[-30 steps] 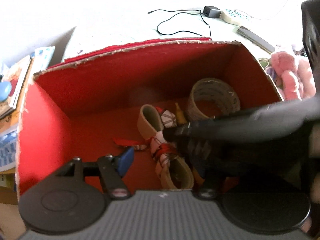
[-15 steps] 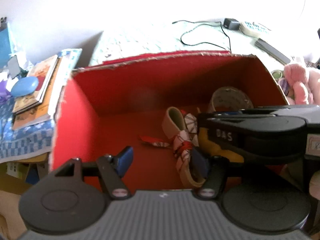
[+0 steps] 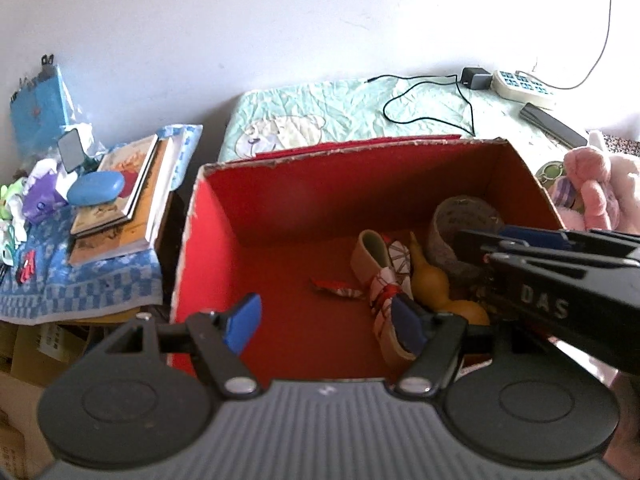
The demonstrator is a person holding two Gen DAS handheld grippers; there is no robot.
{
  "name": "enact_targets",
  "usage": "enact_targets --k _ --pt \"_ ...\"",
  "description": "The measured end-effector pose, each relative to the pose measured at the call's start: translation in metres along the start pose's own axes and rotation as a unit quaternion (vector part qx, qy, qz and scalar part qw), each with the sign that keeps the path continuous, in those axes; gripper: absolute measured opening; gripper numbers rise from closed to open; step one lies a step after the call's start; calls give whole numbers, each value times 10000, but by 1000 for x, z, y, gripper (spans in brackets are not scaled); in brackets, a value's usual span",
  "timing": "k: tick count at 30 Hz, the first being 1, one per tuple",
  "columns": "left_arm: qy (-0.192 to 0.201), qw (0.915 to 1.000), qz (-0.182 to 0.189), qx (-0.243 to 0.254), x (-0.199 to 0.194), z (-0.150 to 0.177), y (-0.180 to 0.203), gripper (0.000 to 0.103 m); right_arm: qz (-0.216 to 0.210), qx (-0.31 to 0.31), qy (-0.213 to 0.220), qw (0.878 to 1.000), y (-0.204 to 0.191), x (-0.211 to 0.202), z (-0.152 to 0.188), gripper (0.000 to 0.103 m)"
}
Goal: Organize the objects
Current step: 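Open the right gripper and withdraw it up out of the box, then move the right gripper down to the red gift box with gold print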
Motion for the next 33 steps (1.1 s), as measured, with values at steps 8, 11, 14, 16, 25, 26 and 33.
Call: enact_targets --k 8,11,14,16,25,26,33 --pt "172 9998 0 -74 -24 8 -5 76 -62 110 133 9998 -4 -23 5 49" --pt "171 9998 -40 -128 -28 12 -8 78 -92 172 117 9997 -5 -28 8 49" --pt "154 9997 -80 -172 -32 16 -10 83 -152 263 58 9995 -5 -32 12 49" --pt "166 9996 -168 -170 -35 19 -11 83 -242 338 28 9991 -6 -35 15 49" --pt "120 9993 -348 -112 -45 34 -19 86 -595 434 -261 9969 -14 -44 33 49" --pt "113 9992 -373 -103 -46 36 -21 87 -600 414 -294 9969 -16 -44 35 49" --pt "-9 9988 -477 -101 -48 50 -25 87 -630 465 -539 9955 -20 -39 50 48"
Point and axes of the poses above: each gripper's, at about its wrist camera, not at the fingertips, and x roughly the way its jaws point, y to its right, z to its underside, the point moved 1 cm from there along x, roughly the way its jaws point, and after that the axes turned 1 degree about x, right-handed, at the moved point
